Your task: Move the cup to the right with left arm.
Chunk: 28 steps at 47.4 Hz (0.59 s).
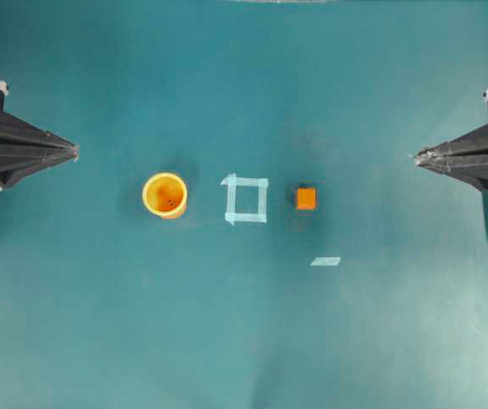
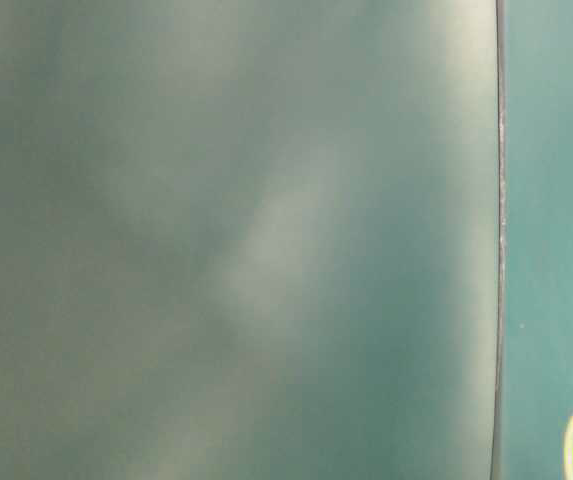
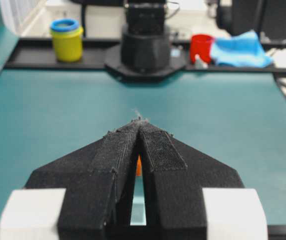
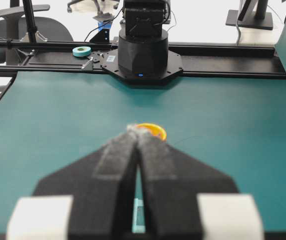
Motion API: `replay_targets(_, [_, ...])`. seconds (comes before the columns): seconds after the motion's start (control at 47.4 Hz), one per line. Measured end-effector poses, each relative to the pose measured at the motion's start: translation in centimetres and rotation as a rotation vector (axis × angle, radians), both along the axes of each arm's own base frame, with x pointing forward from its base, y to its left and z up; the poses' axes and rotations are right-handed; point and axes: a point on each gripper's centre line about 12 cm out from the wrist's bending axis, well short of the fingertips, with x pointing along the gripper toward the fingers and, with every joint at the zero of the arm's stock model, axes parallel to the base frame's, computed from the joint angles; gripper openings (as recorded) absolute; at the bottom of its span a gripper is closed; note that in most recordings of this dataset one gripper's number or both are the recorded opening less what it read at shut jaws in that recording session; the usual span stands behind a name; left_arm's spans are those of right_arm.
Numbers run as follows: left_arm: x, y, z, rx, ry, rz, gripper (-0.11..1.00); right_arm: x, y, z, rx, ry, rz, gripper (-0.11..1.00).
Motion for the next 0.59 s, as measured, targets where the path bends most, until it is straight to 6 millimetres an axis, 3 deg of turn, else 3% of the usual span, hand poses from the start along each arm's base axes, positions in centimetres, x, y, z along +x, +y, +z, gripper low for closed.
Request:
replay_targets(0.232, [-0.3, -0.1, -0.6, 0.009, 0.061, -0.006, 0.00, 0.2, 0.0, 1.1, 0.001, -0.025, 0.000, 0.00])
replay_targets(0.591, [-0.2, -0.1, -0.8, 0.011, 0.081, -0.006, 0.00, 0.2, 0.0, 1.1, 0.001, -0.023, 0.000, 0.00])
